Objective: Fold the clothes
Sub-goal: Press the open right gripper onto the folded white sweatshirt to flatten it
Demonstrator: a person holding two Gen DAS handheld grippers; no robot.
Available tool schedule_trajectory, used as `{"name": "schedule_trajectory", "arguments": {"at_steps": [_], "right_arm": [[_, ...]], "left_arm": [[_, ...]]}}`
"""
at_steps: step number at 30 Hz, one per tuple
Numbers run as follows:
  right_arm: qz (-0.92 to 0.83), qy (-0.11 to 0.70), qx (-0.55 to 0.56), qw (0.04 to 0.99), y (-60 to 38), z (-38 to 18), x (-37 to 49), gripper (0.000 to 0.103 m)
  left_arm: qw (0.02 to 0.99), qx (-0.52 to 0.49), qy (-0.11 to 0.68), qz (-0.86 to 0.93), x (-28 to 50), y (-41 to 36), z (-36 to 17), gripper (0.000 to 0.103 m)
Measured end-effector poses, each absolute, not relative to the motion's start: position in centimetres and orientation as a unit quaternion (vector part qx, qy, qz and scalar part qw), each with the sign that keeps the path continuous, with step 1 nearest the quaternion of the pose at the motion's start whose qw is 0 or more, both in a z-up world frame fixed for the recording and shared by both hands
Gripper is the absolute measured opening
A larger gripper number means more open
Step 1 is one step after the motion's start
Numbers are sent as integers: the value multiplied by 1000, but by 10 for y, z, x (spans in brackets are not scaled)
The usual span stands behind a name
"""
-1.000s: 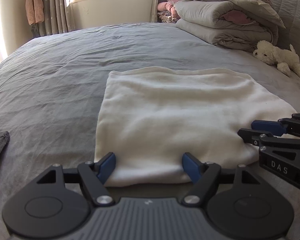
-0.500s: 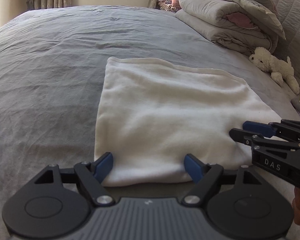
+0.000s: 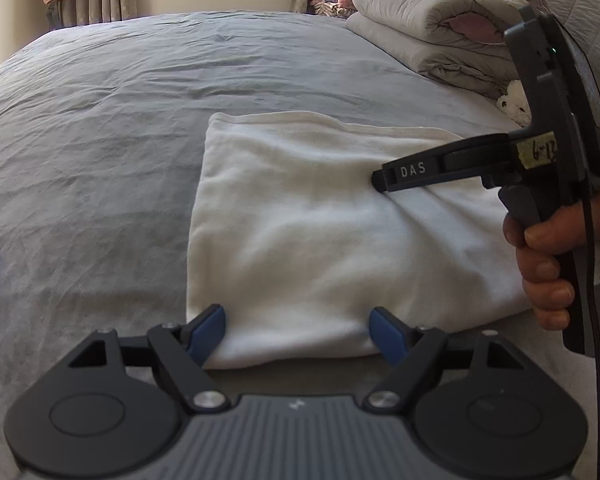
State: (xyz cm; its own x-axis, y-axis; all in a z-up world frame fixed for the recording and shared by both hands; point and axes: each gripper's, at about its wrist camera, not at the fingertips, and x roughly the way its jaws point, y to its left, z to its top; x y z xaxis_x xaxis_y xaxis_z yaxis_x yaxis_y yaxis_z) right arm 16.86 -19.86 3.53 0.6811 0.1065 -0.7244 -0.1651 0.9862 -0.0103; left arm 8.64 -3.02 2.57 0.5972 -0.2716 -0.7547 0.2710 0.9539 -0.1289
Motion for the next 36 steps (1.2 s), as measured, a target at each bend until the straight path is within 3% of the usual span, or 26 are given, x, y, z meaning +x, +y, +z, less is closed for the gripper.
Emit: {"name": "schedule_trajectory", "arguments": {"at_steps": [8,15,22,31,36], "right_arm": [[59,377,-11,924,-203,29,197,51],[39,363,-64,929,-189,33,203,56],[37,334,-4,942,-210,61,150,56],[42,317,-84,944,-188,38,66,56],[37,302,-74,950,-193,36,41,56]], "left_arm": [[892,-5,425,-155,86,-28,26,81],[893,-1,423,-156,85,-30,26,82],[892,-14,423,-157,87,-29,25,85],[896,-9,415,-154,85,-31,23,85],[898,-3,413,-153,84,-32,23,85]]}}
